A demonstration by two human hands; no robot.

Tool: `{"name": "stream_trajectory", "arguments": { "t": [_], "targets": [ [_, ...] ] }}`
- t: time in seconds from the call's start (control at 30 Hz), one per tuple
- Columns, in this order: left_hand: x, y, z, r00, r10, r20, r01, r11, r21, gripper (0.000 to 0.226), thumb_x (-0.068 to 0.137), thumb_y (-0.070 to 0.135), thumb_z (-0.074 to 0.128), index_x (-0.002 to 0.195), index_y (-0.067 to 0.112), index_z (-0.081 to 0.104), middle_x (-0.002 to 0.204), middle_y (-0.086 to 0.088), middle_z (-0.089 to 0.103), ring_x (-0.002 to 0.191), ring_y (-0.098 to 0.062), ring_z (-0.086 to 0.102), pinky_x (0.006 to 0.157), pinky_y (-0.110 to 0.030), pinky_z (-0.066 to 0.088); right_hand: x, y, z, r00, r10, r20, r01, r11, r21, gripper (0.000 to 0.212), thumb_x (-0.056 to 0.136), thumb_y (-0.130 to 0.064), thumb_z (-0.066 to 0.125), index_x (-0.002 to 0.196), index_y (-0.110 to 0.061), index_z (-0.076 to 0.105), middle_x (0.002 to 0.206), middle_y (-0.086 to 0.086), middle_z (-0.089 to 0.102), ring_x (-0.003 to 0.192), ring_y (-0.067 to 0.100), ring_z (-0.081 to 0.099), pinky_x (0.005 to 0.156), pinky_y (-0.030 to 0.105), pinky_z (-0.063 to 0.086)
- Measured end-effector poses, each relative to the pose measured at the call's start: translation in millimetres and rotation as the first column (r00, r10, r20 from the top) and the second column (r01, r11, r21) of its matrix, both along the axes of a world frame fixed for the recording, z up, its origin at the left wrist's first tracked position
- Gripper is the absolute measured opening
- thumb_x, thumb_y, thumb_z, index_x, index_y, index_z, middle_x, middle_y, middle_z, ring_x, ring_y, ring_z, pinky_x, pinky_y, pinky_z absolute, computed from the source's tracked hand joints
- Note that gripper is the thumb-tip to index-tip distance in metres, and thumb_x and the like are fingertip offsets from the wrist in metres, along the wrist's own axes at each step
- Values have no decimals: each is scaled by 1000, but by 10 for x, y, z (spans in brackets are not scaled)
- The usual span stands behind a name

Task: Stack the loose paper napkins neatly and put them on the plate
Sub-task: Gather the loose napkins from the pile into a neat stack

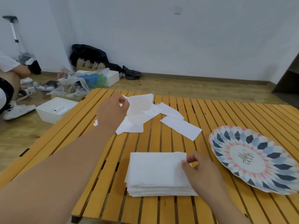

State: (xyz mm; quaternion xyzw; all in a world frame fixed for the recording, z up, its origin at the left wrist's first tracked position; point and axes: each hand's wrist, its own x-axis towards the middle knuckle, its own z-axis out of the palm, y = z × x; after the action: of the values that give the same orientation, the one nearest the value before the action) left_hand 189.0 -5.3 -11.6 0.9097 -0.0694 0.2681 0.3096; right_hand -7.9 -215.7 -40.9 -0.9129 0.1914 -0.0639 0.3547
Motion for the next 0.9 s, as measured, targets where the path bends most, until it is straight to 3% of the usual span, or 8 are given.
{"name": "stream_trajectory", "arguments": {
  "t": [0.27, 0.37, 0.47, 0.57, 0.67, 0.8, 0.83, 0.9],
  "targets": [
    [-551, -58, 61, 992, -118, -35, 91, 895, -436, 14, 95, 27, 49, 88, 16, 53, 72, 6, 71, 73, -9, 70, 66, -48, 57, -112, 62, 57, 999, 42, 0, -42, 996, -84, 20, 91, -40, 54, 108, -39, 43, 114, -17, 46, 99, 4, 51, 82, 23, 49],
    [-922, -84, 95, 983, -173, -63, 95, 768, -633, 12, 96, 26, 51, 88, 19, 56, 80, 10, 71, 82, -5, 72, 73, -48, 58, -89, 88, 71, 999, -27, 27, 29, 994, -106, 38, 89, -40, 56, 125, -32, 44, 125, -11, 46, 113, 11, 49, 95, 33, 47],
    [-1304, -140, 170, 972, -215, -96, 57, 610, -791, 11, 97, 23, 51, 89, 18, 58, 92, 7, 72, 81, -8, 73, 69, -32, 58, -20, 143, 130, 985, -90, 148, 106, 989, -104, 53, 88, -40, 58, 135, -28, 38, 135, -7, 42, 129, 16, 36, 106, 38, 36],
    [-1549, -159, 249, 942, -307, -139, 26, 476, -879, 14, 97, 22, 50, 91, 13, 60, 88, 4, 74, 78, -14, 74, 68, -27, 54, 44, 209, 247, 943, -95, 320, 61, 992, 114, 48, 87, -41, 59, 131, -32, 42, 128, -19, 46, 122, 4, 42, 99, 31, 40],
    [-1674, -91, 272, 911, -358, -206, -2, 496, -868, 17, 96, 24, 51, 88, 13, 61, 73, 2, 73, 66, -15, 72, 60, -28, 55, 86, 244, 331, 955, -135, 264, -45, 816, 576, 32, 90, -38, 57, 121, -35, 50, 109, -20, 60, 99, -4, 56, 77, 20, 41],
    [-1695, -10, 186, 848, -426, -316, -14, 577, -817, 21, 95, 26, 52, 90, 9, 63, 60, -4, 63, 50, -13, 58, 42, -24, 45, 107, 207, 377, 987, -85, 139, -105, 321, 941, 37, 81, -36, 60, 115, -21, 61, 97, 10, 69, 73, 20, 65, 62, 33, 47],
    [-1677, -4, 172, 826, -452, -337, -5, 592, -806, 22, 95, 26, 52, 89, 8, 63, 59, -4, 61, 49, -13, 55, 41, -23, 42, 90, 197, 367, 989, -64, 134, -110, 294, 950, 38, 78, -35, 62, 114, -20, 63, 96, 11, 68, 72, 22, 61, 61, 33, 48],
    [-1629, -15, 151, 798, -484, -359, 13, 610, -792, 21, 94, 25, 53, 88, 8, 63, 57, -2, 58, 47, -12, 52, 41, -23, 40, 81, 161, 323, 992, -44, 122, -96, 386, 918, 25, 82, -22, 65, 108, -21, 67, 102, 10, 67, 78, 23, 57, 62, 31, 50]
  ]
}}
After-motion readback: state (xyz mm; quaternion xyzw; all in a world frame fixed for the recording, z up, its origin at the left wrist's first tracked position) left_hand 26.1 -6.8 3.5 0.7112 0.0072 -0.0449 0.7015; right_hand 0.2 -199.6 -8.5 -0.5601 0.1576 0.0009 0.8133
